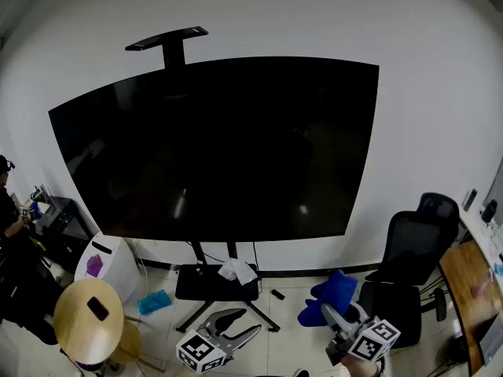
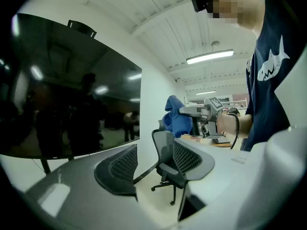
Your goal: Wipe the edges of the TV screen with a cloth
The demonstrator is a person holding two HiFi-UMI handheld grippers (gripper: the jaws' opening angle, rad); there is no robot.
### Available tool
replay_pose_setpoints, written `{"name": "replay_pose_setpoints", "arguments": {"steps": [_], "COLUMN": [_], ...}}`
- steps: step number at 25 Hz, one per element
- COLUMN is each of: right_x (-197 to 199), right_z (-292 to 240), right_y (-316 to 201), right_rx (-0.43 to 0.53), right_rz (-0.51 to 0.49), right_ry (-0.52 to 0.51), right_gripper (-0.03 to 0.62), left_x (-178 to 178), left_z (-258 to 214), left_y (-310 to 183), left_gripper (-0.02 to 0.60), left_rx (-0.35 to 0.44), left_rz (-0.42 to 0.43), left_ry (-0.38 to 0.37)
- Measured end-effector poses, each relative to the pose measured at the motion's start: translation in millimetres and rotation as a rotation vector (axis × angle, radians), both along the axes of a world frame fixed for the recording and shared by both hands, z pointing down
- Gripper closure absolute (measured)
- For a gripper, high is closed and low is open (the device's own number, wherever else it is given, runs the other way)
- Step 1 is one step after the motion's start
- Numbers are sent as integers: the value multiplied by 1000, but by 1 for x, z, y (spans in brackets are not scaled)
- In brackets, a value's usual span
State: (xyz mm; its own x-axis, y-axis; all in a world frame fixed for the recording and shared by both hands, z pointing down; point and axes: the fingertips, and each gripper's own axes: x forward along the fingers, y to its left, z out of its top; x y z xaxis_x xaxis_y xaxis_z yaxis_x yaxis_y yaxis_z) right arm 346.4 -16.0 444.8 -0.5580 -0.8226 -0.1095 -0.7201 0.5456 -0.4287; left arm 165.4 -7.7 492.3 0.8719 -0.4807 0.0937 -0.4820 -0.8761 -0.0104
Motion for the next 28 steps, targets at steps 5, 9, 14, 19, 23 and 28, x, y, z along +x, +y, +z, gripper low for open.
{"name": "replay_pose_setpoints", "arguments": {"steps": [5,9,14,19,23,28], "right_x": [44,82,132,176,202,229], "right_z": [-35,-76,-143,-209,-261,-334], "right_y": [-45,-82,-124,-173,-213,-258], "right_rx": [78,177,320,417,458,484], "right_rz": [-1,-5,11,24,29,45], "right_ry": [79,164,266,362,391,377], "right_gripper": [424,424,424,424,424,424], "left_x": [36,71,122,174,209,239], "left_z": [-22,-45,-85,-148,-190,-242], "left_y": [-36,-70,-111,-143,-168,-195], "left_gripper": [359,359,359,359,359,359], "left_rx": [36,86,194,296,395,488], "left_rz": [-9,-6,20,51,57,66], "left_ry": [-10,-28,-59,-55,-71,-109]}}
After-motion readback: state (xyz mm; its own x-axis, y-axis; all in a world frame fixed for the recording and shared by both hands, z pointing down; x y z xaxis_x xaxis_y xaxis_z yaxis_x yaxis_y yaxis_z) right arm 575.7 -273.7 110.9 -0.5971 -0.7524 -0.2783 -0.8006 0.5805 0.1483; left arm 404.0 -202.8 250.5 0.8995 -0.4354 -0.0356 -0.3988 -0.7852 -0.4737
